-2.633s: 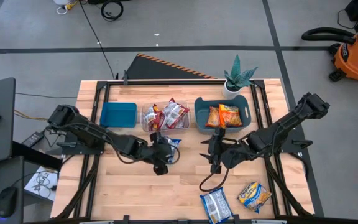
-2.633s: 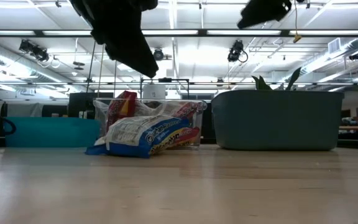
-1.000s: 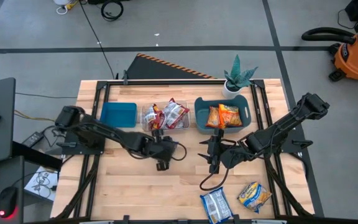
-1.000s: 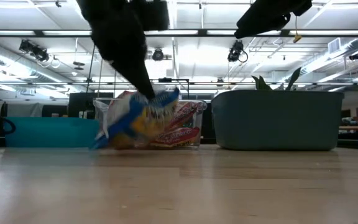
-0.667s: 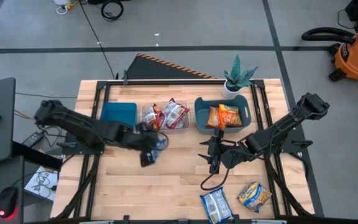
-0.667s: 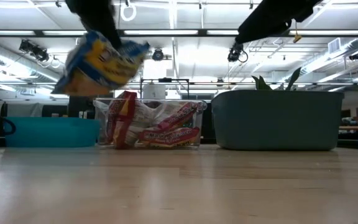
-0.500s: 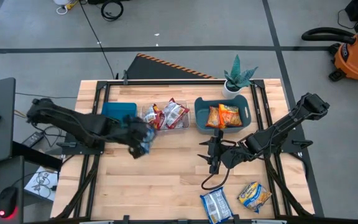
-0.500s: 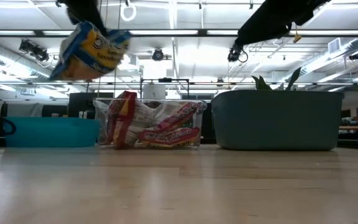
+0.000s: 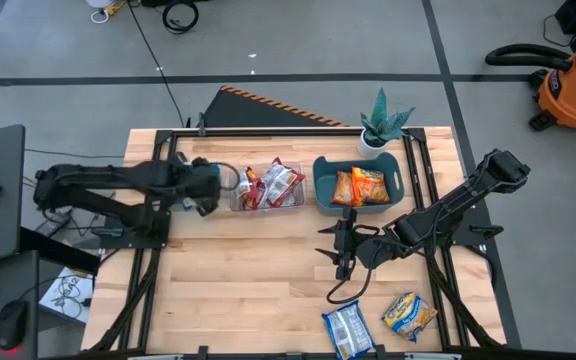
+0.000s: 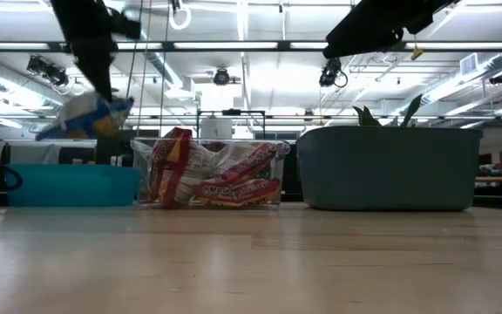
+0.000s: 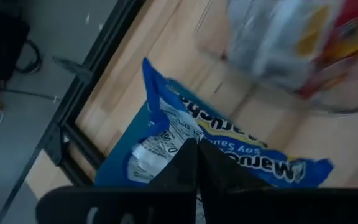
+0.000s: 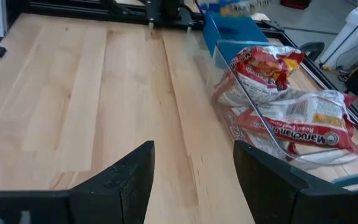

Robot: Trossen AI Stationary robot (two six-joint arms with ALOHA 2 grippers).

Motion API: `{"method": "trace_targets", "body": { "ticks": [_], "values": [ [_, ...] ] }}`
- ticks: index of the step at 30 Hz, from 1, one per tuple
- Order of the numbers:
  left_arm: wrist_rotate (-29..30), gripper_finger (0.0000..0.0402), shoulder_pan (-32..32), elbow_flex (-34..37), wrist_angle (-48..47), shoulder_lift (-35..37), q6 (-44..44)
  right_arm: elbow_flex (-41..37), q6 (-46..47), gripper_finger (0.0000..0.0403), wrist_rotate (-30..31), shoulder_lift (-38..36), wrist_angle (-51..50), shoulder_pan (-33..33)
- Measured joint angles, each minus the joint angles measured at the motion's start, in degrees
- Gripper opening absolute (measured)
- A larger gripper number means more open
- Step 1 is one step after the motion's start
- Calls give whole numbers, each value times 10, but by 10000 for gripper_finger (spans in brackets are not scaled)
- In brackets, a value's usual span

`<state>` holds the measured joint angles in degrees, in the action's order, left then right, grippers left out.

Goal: Sort Maruchan noodles
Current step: Put the blue noodle pack into the blue bin

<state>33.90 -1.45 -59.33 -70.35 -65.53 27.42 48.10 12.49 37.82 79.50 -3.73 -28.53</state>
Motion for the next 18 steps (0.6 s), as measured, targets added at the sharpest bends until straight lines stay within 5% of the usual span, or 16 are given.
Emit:
{"method": "trace_targets", "body": {
  "ticks": [7, 12, 18],
  "values": [
    [-71, 5, -166, 52, 70, -1, -83, 0, -11, 224, -4, 0, 11, 1],
    [-112, 5, -286, 54, 68, -8, -21, 0, -24, 224, -4, 0, 11, 2],
    [-236, 9, -409, 54, 64, -21, 77, 0, -79, 224, -4, 0, 12, 13]
  ]
}}
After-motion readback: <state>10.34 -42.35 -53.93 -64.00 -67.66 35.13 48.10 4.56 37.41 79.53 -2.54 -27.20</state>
